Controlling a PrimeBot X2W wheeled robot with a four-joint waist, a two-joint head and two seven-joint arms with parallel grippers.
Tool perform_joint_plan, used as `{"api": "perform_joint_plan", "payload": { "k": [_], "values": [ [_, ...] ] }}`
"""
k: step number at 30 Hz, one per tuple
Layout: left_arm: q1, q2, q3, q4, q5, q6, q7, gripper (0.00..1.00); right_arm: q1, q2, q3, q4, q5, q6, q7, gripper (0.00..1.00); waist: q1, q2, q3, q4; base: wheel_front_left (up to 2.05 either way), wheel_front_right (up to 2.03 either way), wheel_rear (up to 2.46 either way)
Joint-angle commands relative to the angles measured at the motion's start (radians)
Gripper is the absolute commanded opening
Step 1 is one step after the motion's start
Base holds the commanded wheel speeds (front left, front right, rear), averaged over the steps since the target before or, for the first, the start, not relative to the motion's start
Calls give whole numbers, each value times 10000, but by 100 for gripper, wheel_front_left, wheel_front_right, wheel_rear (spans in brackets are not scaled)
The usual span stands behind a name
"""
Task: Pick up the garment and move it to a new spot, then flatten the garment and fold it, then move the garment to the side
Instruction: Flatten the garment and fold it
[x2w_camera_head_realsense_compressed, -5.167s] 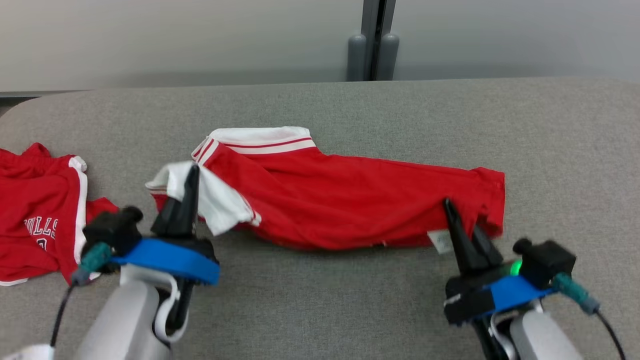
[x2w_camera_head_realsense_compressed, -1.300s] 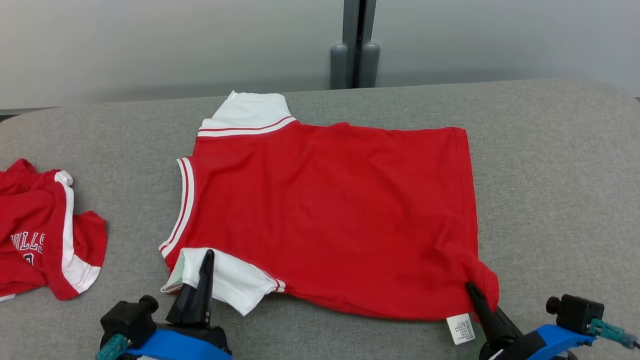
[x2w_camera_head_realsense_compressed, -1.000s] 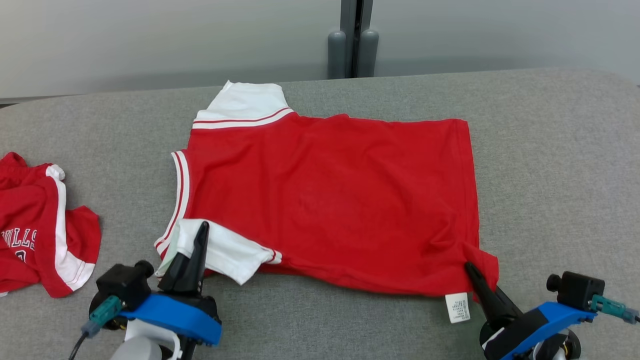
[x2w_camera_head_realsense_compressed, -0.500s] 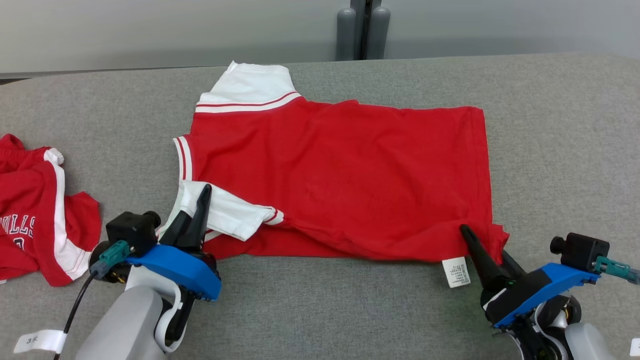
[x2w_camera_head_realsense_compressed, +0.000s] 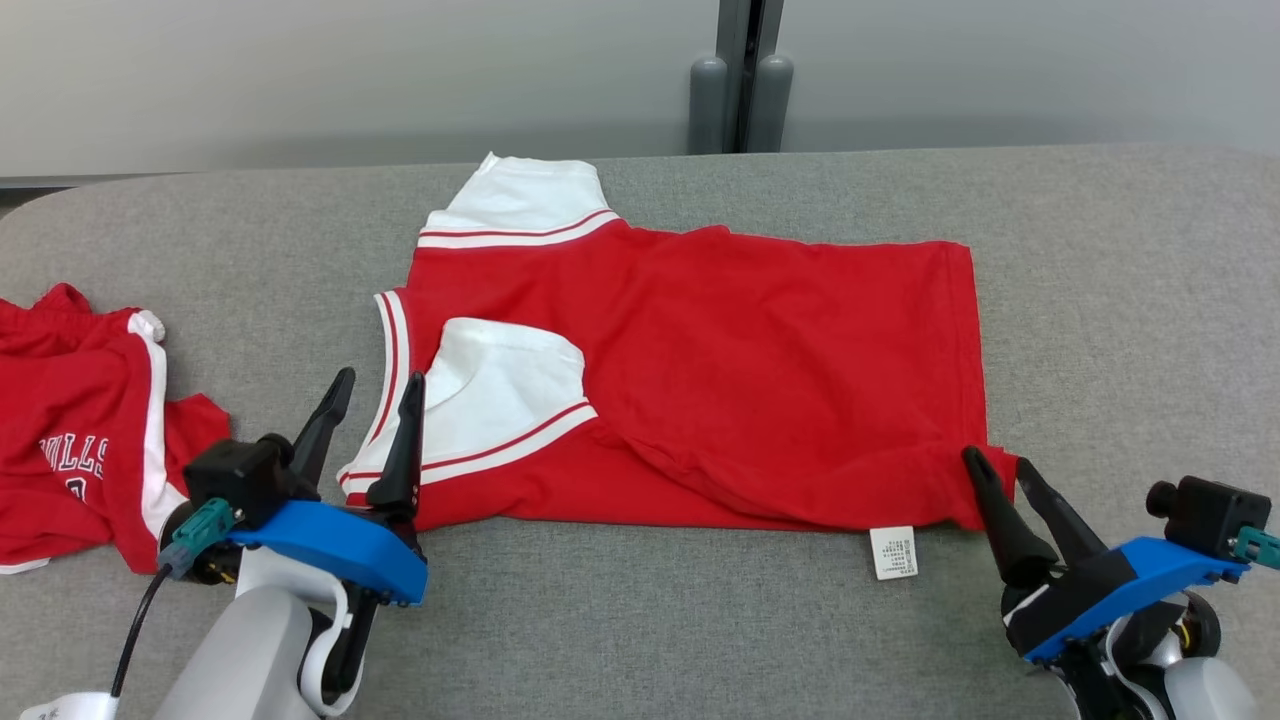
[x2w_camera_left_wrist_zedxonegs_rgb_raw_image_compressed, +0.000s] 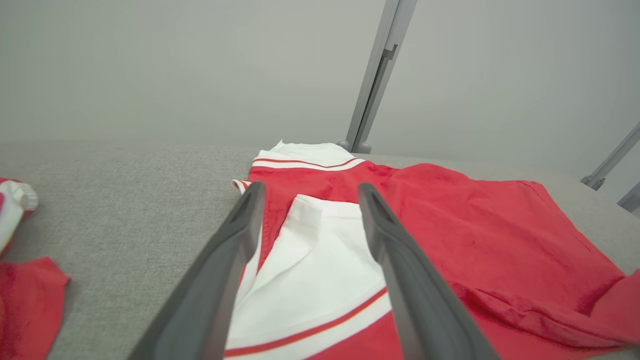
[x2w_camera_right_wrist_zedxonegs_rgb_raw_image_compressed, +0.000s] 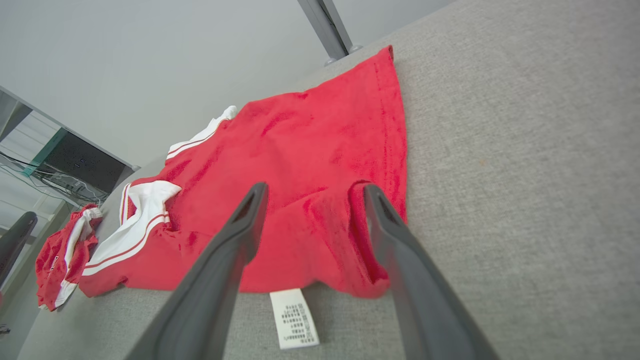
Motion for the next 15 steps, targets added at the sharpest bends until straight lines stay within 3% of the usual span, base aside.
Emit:
{"api": "perform_joint_plan", "payload": {
  "k": [1,6,15],
  "values": [
    [116,27,92,-69,67,-12,-48,100,138,-73,-60,29,-92,5,-91,100,0,-1,-57,27,0,0,0],
    [839,-35,742,-422,510,-12,-47,100,456,-214,-271,59,-343,5,-392,100,0,-1,-295,55,0,0,0],
    [2350,-409,2458,-1918,2455,328,-48,100,1190,-251,-208,-140,-913,5,-1366,100,0,-1,-627,16,0,0,0]
  ]
}}
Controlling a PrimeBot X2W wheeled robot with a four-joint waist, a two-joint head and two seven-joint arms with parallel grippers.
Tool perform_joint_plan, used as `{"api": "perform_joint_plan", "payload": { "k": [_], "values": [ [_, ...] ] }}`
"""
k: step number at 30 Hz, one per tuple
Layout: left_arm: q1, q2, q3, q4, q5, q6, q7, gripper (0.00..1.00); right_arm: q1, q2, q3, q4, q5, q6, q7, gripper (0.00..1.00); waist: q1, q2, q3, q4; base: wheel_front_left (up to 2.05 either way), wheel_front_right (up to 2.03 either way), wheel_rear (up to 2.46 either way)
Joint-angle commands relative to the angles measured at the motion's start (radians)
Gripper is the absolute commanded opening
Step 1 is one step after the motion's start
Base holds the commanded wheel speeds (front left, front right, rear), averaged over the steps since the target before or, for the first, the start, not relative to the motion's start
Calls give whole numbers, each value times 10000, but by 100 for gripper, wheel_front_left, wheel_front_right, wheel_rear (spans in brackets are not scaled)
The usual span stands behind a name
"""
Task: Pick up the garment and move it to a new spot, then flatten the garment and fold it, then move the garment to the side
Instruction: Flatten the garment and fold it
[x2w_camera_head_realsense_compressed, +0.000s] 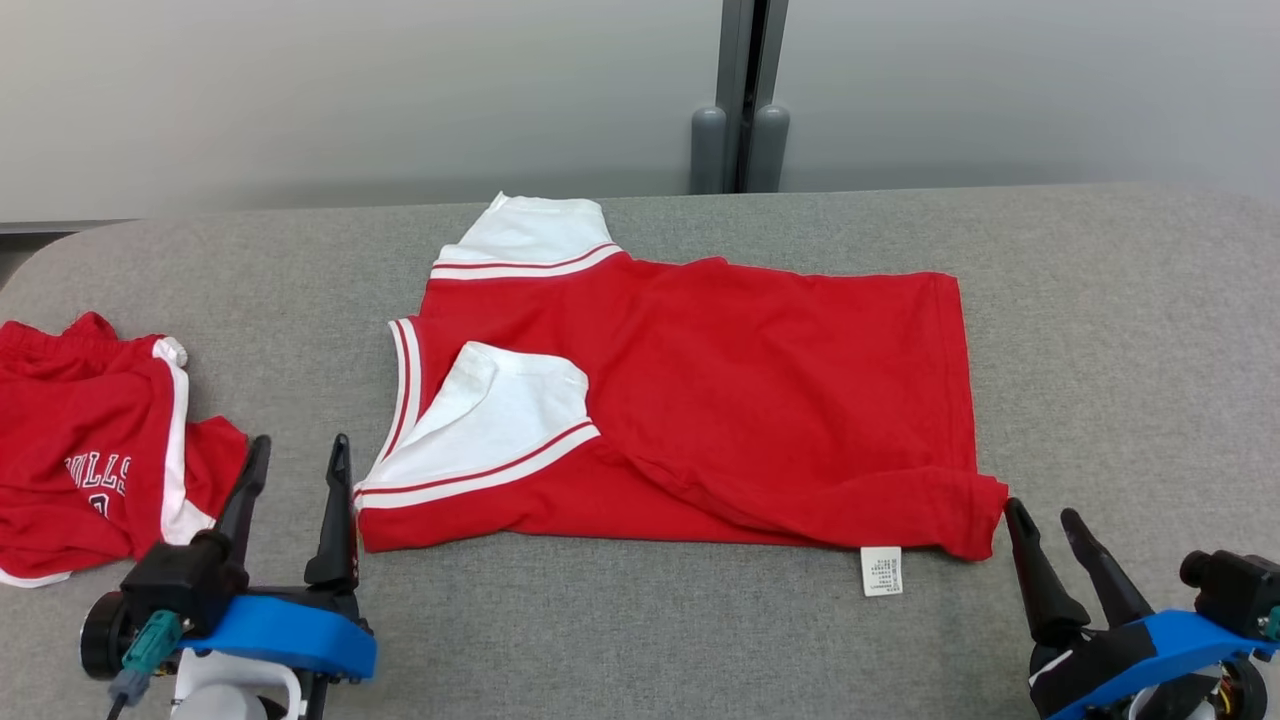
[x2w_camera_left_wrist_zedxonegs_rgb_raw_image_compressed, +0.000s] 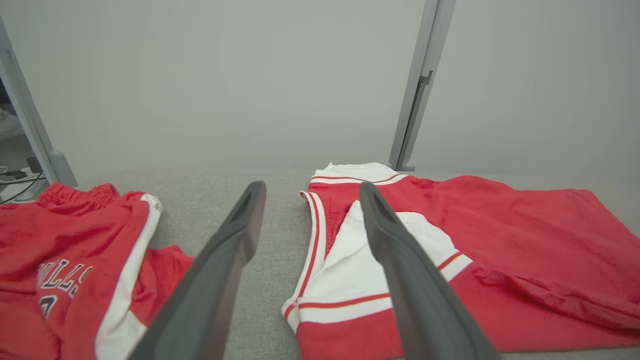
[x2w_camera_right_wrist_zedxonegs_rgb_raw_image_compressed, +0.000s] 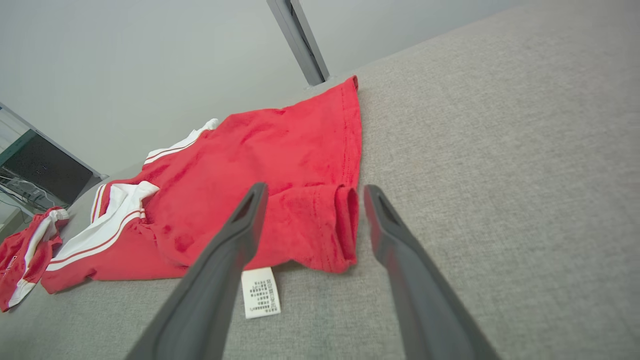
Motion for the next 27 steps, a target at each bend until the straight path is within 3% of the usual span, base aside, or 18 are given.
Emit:
{"api": "perform_joint_plan", "payload": {
  "k": [1,11,27],
  "values": [
    [152,-74,161,-217,204,32,-46,100,125,6,-7,-29,-57,5,-114,100,1,0,-19,-5,0,0,0],
    [1426,-861,1582,-1762,2011,-8,-47,100,317,60,288,367,-454,5,-787,100,1,0,4,62,0,0,0],
    [1229,-1354,1806,-1779,2559,-299,-47,100,-601,-398,860,1773,-982,5,-669,100,1,0,270,537,0,0,0]
  ]
}}
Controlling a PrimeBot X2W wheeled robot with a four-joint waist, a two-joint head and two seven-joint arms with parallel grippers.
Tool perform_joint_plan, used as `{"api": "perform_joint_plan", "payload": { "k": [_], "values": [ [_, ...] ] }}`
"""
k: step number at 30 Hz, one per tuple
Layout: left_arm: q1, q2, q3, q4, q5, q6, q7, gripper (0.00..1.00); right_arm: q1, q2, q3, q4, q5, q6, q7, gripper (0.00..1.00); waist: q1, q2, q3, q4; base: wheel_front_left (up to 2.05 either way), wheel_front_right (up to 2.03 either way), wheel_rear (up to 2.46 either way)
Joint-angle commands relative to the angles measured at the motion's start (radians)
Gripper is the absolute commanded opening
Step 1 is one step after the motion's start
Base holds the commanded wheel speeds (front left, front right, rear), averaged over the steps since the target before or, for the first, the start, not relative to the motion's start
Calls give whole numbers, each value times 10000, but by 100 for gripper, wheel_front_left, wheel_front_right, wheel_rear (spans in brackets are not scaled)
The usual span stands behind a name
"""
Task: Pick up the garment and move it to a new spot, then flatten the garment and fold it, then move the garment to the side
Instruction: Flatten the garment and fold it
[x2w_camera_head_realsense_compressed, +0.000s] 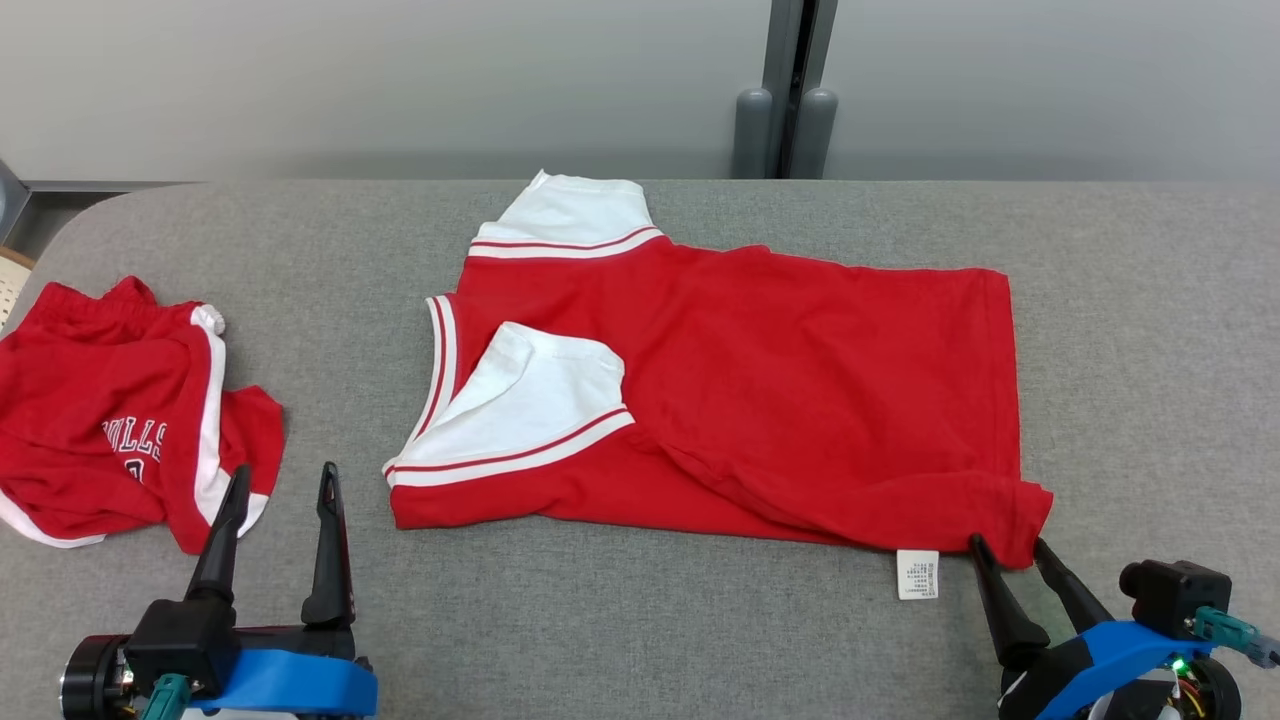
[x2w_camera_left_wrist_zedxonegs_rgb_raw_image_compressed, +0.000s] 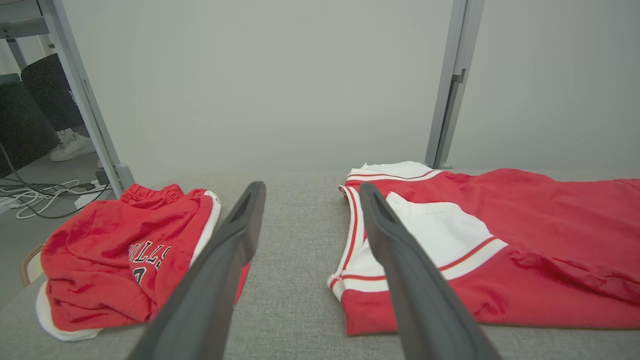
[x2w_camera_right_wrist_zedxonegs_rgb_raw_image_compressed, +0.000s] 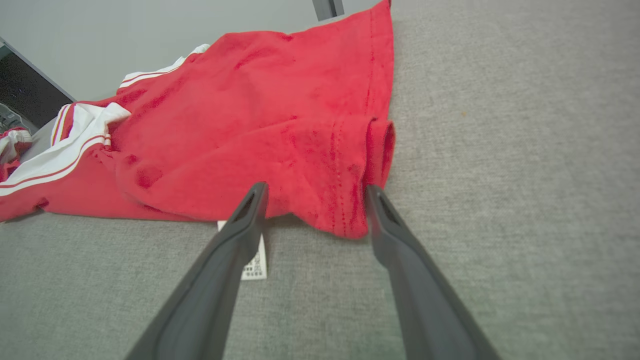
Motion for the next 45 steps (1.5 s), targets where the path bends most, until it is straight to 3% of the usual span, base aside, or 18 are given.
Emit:
{"api": "perform_joint_plan", "payload": {
  "k": [1,2,4,5,9,15,25,30,38,39,40,45],
  "values": [
    [-172,8,34,-6,53,-48,-47,100,-160,-110,-13,184,-110,5,-23,100,0,0,42,52,0,0,0],
    [-192,2,52,6,43,-57,-47,100,-218,-143,38,324,-184,5,-20,100,0,0,65,80,0,0,0],
    [-202,0,100,57,25,-72,-47,100,-376,-159,173,532,-212,5,-130,20,0,0,104,111,0,0,0],
    [-198,-8,113,62,16,-79,-47,100,-428,-182,237,628,-202,5,-186,0,0,0,110,122,0,0,0],
    [-129,-43,168,115,22,-95,-47,100,-627,-279,603,879,-151,5,-376,0,0,0,50,104,0,0,0],
    [30,-92,196,144,7,-66,-47,100,-650,-441,1172,196,176,5,-682,0,0,0,-126,-91,0,0,0],
    [-155,-61,-66,166,-63,-69,-47,100,-1193,-568,794,-862,1081,5,525,0,0,0,-20,-207,0,0,0],
    [-244,-59,-142,195,-93,-70,-47,100,-1734,-352,375,-311,1374,5,1080,0,0,0,117,-125,0,0,0],
    [-434,-62,-328,236,-154,-71,-47,100,-3053,-289,-158,1819,1098,5,1230,0,0,0,360,126,0,0,0],
    [-444,-56,-335,246,-153,-71,-48,100,-3226,-276,-189,2035,1029,5,1091,45,0,0,371,142,0,0,0],
    [-449,-52,-329,258,-156,-71,-48,100,-3339,-252,-189,2245,995,5,992,100,0,0,369,152,0,0,0],
    [-376,-78,-256,283,-161,-71,-48,100,-3376,-414,-13,2704,774,5,17,100,0,0,247,117,0,0,0]
  ]
}}
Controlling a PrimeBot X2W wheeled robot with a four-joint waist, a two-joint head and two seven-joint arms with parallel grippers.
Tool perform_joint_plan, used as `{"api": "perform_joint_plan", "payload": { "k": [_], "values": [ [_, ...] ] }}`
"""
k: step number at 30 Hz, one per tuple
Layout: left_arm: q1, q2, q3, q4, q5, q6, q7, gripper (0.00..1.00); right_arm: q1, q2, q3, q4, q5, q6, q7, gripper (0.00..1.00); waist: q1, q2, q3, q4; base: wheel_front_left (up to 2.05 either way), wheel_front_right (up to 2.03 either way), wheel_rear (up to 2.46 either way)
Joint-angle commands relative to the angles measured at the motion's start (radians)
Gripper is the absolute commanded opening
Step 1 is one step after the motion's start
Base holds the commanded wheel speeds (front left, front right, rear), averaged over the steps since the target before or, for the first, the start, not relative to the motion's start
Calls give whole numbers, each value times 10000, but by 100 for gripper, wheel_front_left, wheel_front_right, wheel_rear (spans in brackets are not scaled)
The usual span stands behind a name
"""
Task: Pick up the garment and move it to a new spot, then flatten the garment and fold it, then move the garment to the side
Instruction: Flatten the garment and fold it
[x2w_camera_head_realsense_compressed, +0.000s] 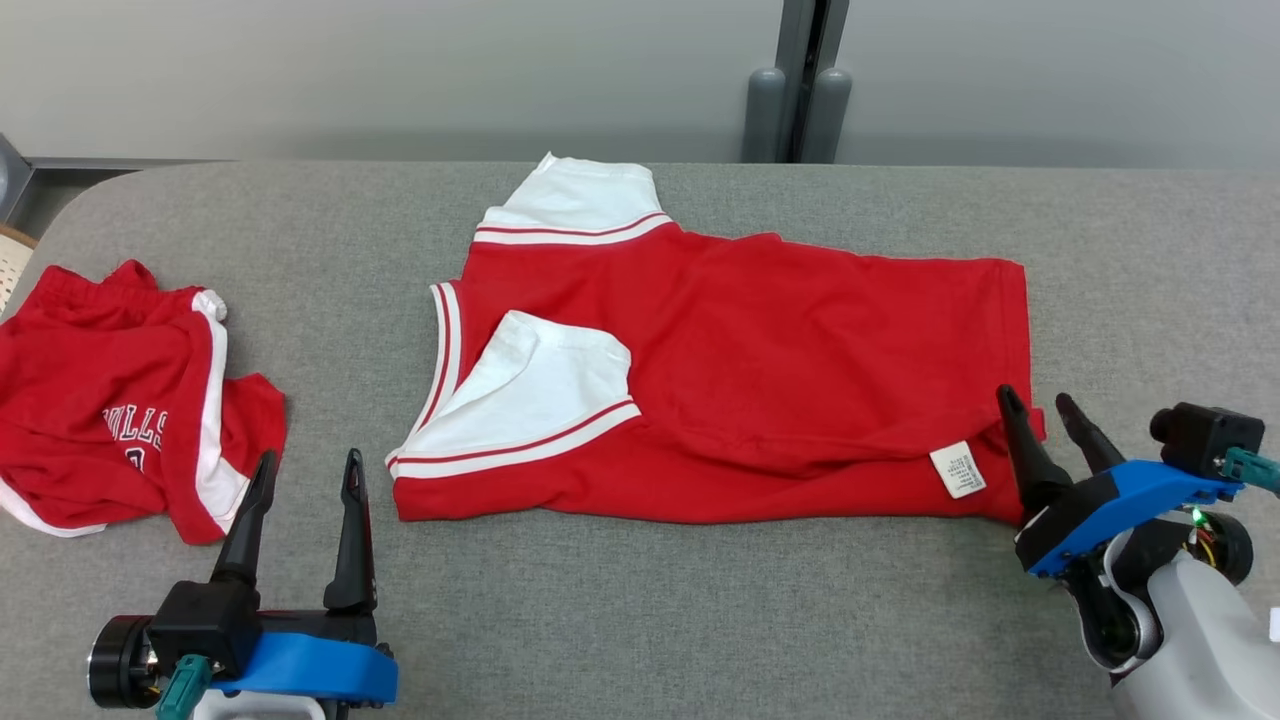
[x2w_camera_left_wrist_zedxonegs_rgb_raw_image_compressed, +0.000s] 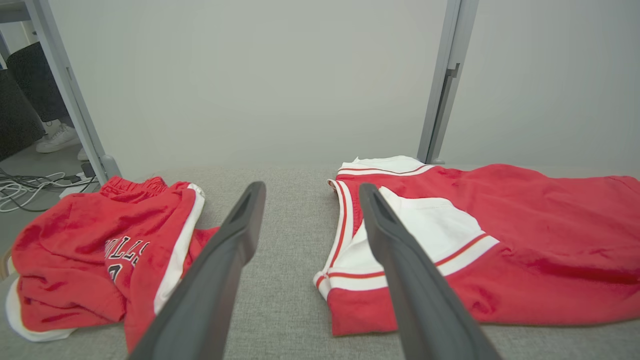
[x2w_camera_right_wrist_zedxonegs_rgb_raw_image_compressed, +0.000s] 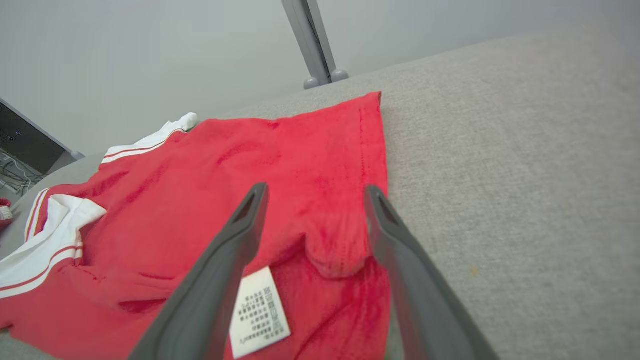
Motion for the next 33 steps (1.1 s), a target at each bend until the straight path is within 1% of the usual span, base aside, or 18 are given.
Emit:
{"api": "perform_joint_plan", "payload": {
  "k": [1,6,11,15,19,22,26,33],
  "values": [
    [1,-1,30,3,-30,-12,-48,100,85,-106,22,8,-40,5,-161,100,-1,0,-59,-32,0,0,0],
    [204,-38,168,-6,5,-12,-48,100,640,-240,191,-446,-294,5,-1366,100,-1,0,-311,-211,0,0,0],
    [322,-60,345,-37,64,-12,-48,100,1443,-204,214,-1591,-791,5,-1931,100,-1,0,-500,-361,0,0,0],
    [381,-87,483,-42,166,-11,-48,100,2182,97,12,-2769,-1370,5,-2045,100,-1,0,-617,-404,0,0,0],
    [472,-138,610,29,313,-11,-48,100,3049,605,-360,-4099,-2120,5,-2045,100,-1,0,-713,-373,0,0,0],
    [469,-162,597,119,379,-11,-48,100,3658,920,-600,-4732,-2636,5,-2047,100,-1,0,-729,-302,0,0,0],
    [470,-179,578,222,458,-11,-48,100,4285,1264,-779,-5019,-2974,5,-2049,100,-1,0,-717,-239,0,0,0],
    [508,-199,664,403,555,-9,-48,100,4576,1484,-966,-4974,-3222,5,-2049,100,-1,0,-656,-312,0,0,0]
  ]
}}
